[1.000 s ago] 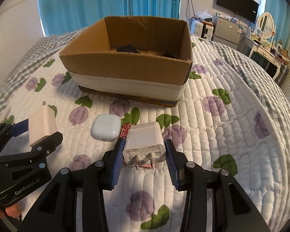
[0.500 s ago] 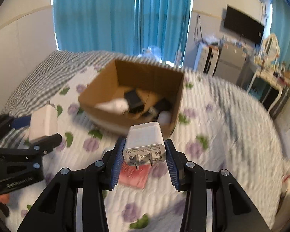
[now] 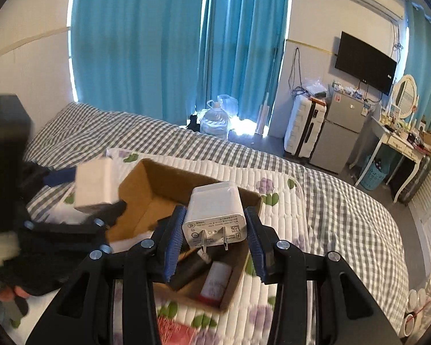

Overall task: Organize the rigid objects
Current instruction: 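Carry both chargers into the box and open the left tool while the right tool releases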

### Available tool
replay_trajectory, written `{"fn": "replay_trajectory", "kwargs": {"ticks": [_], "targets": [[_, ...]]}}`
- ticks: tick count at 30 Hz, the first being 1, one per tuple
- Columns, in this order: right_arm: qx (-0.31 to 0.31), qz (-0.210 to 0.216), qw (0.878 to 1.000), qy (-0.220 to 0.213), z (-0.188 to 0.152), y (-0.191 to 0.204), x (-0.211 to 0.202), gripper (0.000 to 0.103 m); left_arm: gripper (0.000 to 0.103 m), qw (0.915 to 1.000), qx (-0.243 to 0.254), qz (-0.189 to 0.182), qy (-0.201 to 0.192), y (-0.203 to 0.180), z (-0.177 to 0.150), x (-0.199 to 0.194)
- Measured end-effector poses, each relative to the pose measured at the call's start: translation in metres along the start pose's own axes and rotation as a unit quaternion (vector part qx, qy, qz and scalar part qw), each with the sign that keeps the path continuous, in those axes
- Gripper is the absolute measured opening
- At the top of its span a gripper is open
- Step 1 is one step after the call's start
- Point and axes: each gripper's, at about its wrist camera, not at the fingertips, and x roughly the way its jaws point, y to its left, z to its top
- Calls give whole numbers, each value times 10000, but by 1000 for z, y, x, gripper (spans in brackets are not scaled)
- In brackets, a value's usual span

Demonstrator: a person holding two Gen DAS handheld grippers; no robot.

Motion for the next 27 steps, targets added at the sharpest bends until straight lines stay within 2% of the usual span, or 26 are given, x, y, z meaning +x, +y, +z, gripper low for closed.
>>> {"fn": "replay_trajectory", "kwargs": {"ticks": [5, 12, 13, 14, 15, 16, 21, 27], "targets": [[197, 95, 9996, 163, -6, -13, 42, 41, 71, 9995, 188, 142, 219, -12, -8, 49], [149, 88, 9990, 423, -29, -22, 79, 41, 73, 9987, 309, -180, 357, -27, -23, 76], [121, 92, 9989, 439, -30, -23, 81, 41, 74, 9985, 283, -263, 401, -27, -22, 76], [93, 103, 9989, 440, -30, -23, 80, 41, 81, 9987, 252, -291, 346, -26, -21, 73], [70, 101, 9990, 419, -30, -23, 79, 41, 91, 9994, 227, -185, 171, -25, -20, 66], [61, 96, 9991, 403, -30, -23, 77, 41, 93, 9997, 229, -97, 78, -27, -19, 64], [80, 95, 9990, 429, -26, -22, 80, 41, 94, 9998, 181, -64, -69, -16, -16, 47], [140, 173, 9981, 581, -23, -14, 110, 41, 94, 9997, 120, -14, -216, -1, -18, 37]]}}
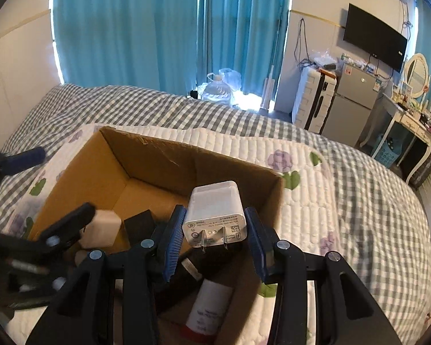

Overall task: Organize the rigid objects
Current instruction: 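Carry both chargers into the box and open the left tool while the right tool releases, then grasp the pink card with the right tool while the left tool grasps the white earbuds case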

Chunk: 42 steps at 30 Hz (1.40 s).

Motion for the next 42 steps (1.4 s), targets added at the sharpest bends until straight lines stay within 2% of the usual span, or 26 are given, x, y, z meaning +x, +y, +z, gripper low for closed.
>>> {"fn": "replay_trajectory", "kwargs": {"ticks": [1, 2, 3, 4, 5, 10, 12, 14, 16, 22, 26, 30, 35, 36, 38, 39, 42], "targets": [[35, 22, 10000, 0, 1, 1, 3, 41, 94, 10000, -14, -6, -26, 2, 0, -1], [50, 45, 10000, 42, 2, 3, 5, 46, 94, 10000, -43, -14, -52, 4, -1, -2], [69, -3, 10000, 31, 2, 4, 4, 53, 94, 9999, -78, -38, -85, 6, -2, -5], [95, -98, 9999, -8, 3, 3, 1, 68, 94, 9998, -121, -75, -111, 7, -3, -8], [98, -146, 9998, -99, 2, 4, -9, 70, 94, 9997, -161, -129, -103, 8, -5, -11], [126, -400, 9988, -243, -5, 2, -59, 70, 95, 9989, -383, -282, -47, 18, -17, -47], [135, -491, 9983, -271, -12, 3, -89, 74, 103, 9985, -471, -267, -123, 21, -23, -69], [105, -572, 9978, -318, -21, 5, -117, 80, 103, 9981, -509, -296, -183, 21, -28, -89], [55, -618, 9976, -320, -33, 10, -142, 81, 103, 9979, -529, -318, -196, 22, -33, -109], [124, -525, 9984, -179, -72, 22, -173, 84, 103, 9974, -548, -323, -328, 20, -54, -151], [219, -425, 9989, -17, -100, 32, -160, 84, 103, 9979, -548, -273, -198, 12, -77, -148], [269, -379, 9984, 333, -127, 40, -120, 84, 103, 9975, -671, -198, 87, 3, -108, -118], [195, -529, 9944, 893, -169, 44, -68, 84, 103, 9969, -629, -114, 467, -8, -148, -75], [147, -587, 9929, 1027, -176, 45, -59, 83, 103, 9969, -564, -93, 546, -9, -157, -69], [176, -565, 9916, 1154, -181, 45, -51, 72, 103, 9962, -560, 61, 667, -8, -169, -61], [174, -512, 9914, 1194, -181, 46, -48, 70, 103, 9957, -595, 81, 712, -6, -172, -60], [202, -363, 9912, 1257, -181, 48, -42, 67, 103, 9939, -756, -129, 795, -3, -176, -57]]}}
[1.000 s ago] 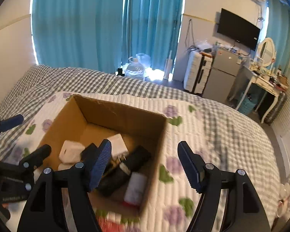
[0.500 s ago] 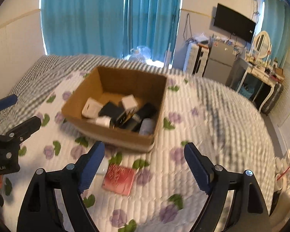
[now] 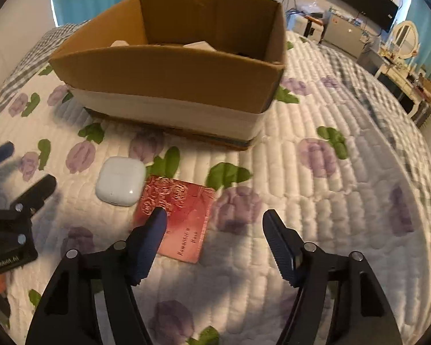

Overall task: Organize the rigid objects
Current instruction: 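Grasp the pink card with the right tool while the left tool grasps the white earbuds case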

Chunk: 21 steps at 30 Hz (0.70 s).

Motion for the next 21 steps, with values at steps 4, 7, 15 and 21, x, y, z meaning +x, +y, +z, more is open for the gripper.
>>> {"fn": "replay_trajectory", "kwargs": {"ticks": [4, 7, 15, 21], "targets": [[19, 315, 9990, 330, -5, 4, 18, 50, 103, 10000, 1, 32, -43, -2, -3, -2], [68, 656, 9966, 490, -8, 6, 29, 50, 103, 10000, 36, 83, -24, -5, -4, -2], [517, 1233, 9887, 681, -5, -10, 51, 54, 103, 9999, -37, 100, 62, -1, -4, 3], [390, 1031, 9921, 604, 0, -6, 47, 52, 103, 9999, -20, 118, 87, -2, -4, 4]]}}
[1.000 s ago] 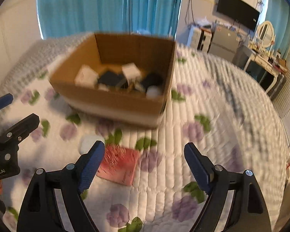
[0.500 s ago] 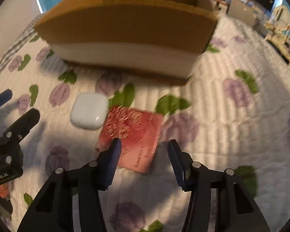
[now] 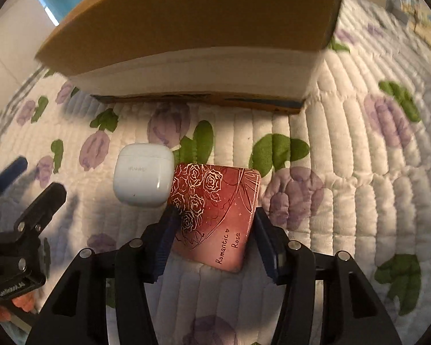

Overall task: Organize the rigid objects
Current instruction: 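Grasp the pink card with the right tool while the left tool grasps the white earbuds case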

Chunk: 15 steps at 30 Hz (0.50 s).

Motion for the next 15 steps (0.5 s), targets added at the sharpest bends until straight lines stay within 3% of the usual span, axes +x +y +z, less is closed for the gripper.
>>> {"fn": "replay_trajectory", "kwargs": {"ticks": [5, 9, 13, 15], "targets": [[-439, -375, 9963, -634, -3, 17, -31, 20, 103, 10000, -18, 3, 16, 1, -1, 1], [-826, -140, 9928, -857, -7, 36, -44, 16, 103, 10000, -37, -12, 16, 2, 0, 1], [-809, -155, 9956, -448, -5, 42, -20, 17, 103, 10000, -53, -10, 25, 3, -1, 1], [-755, -216, 9958, -473, -15, 46, -18, 16, 103, 10000, -57, -6, 29, 3, -1, 2]]}}
